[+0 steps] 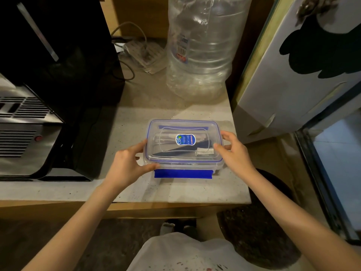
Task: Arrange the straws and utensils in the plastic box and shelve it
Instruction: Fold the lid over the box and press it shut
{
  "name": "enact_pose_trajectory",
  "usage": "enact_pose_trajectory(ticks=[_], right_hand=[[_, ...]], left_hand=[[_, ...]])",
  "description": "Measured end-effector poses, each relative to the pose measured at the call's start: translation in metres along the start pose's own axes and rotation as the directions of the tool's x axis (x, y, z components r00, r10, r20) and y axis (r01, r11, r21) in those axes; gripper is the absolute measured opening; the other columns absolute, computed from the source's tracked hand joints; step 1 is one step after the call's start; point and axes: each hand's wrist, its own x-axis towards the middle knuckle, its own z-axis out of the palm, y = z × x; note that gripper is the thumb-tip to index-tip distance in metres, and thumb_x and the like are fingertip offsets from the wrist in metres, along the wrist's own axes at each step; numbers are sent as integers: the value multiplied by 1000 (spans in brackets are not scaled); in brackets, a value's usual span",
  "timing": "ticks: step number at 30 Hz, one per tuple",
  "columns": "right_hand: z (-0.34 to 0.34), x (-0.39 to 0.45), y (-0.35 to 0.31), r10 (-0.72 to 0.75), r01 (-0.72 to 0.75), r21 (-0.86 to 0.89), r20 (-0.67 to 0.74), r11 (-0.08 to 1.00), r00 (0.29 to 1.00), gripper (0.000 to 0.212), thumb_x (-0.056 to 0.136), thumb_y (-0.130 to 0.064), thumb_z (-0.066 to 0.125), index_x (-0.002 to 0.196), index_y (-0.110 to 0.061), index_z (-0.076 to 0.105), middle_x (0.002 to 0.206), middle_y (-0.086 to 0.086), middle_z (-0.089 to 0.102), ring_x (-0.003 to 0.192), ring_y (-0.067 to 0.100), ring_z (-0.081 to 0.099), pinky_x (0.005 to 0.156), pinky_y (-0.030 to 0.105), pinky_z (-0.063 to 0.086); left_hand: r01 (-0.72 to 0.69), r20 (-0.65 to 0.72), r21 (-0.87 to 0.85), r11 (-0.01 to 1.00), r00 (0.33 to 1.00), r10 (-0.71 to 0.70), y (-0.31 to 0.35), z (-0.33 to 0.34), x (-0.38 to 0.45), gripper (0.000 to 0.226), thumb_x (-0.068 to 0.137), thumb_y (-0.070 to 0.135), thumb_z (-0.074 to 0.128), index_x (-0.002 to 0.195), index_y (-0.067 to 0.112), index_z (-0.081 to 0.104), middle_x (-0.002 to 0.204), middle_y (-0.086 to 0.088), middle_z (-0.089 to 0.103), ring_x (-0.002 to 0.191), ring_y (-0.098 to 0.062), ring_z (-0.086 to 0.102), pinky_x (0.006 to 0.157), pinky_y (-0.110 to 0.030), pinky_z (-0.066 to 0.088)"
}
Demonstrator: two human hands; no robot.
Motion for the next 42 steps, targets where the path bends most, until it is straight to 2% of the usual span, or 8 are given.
enact_pose_trajectory(ticks=[17, 22, 25, 27, 30, 32, 37, 42], right_hand=[[3, -4, 13, -29, 32, -73, 46, 997, 999, 50, 93, -26, 53, 139, -19, 36, 133, 4, 52, 107, 10, 58, 65, 19, 55], [7, -5, 11, -79, 81, -190, 19, 978, 997, 50, 93, -27, 52, 139, -18, 35, 137, 4, 47, 115, 10, 52, 77, 22, 52], [6, -6, 3, -188, 159, -496, -7, 853, 982, 49, 94, -25, 52, 140, -13, 37, 147, 4, 37, 134, 17, 34, 101, 28, 39], [9, -9, -2, -333, 297, -576, 46, 761, 942, 45, 94, -21, 53, 137, -12, 42, 149, 5, 36, 138, 20, 30, 108, 32, 31], [18, -19, -5, -538, 568, -548, 236, 614, 809, 34, 93, -26, 48, 122, -12, 58, 138, 8, 52, 129, 23, 45, 103, 31, 34], [24, -25, -2, -559, 650, -530, 347, 545, 753, 40, 89, -36, 43, 114, -12, 63, 129, 8, 59, 121, 22, 54, 98, 29, 36], [32, -24, 11, -555, 707, -601, 465, 373, 689, 60, 72, -49, 69, 118, -12, 59, 125, 8, 62, 117, 23, 57, 97, 36, 45], [37, -24, 17, -602, 707, -664, 469, 243, 647, 75, 55, -36, 86, 118, -11, 53, 123, 11, 64, 113, 25, 60, 96, 37, 47]], left_hand=[[2, 23, 67, 998, 1000, -4, 8, 1, -10, 78, 76, 31, 72, 142, 15, 33, 132, -8, 58, 112, -23, 59, 87, -34, 51], [13, 38, 112, 994, 999, -18, 7, 3, -6, 81, 75, 37, 72, 143, 18, 32, 147, -4, 42, 128, -24, 47, 98, -38, 46], [-72, 30, 210, 975, 997, 67, 6, 3, -5, 81, 74, 40, 73, 142, 19, 33, 154, -3, 26, 138, -23, 33, 107, -41, 37], [-240, 22, 254, 937, 970, 242, 6, 6, -3, 78, 71, 37, 77, 138, 18, 41, 152, -7, 31, 136, -26, 36, 104, -46, 40], [-453, 97, 313, 835, 889, 447, 5, 17, -2, 70, 67, 36, 80, 129, 18, 52, 143, -11, 45, 132, -30, 43, 102, -48, 41], [-521, 133, 353, 777, 850, 510, 7, 27, -3, 67, 68, 40, 78, 126, 16, 55, 138, -13, 50, 129, -31, 47, 100, -46, 43], [-541, 167, 416, 731, 836, 523, 2, 45, -3, 74, 67, 53, 72, 125, 11, 55, 136, -17, 52, 126, -32, 49, 101, -43, 42], [-517, 132, 493, 700, 840, 527, -2, 57, -1, 69, 63, 23, 84, 121, 9, 51, 130, -21, 57, 121, -35, 54, 98, -45, 45]])
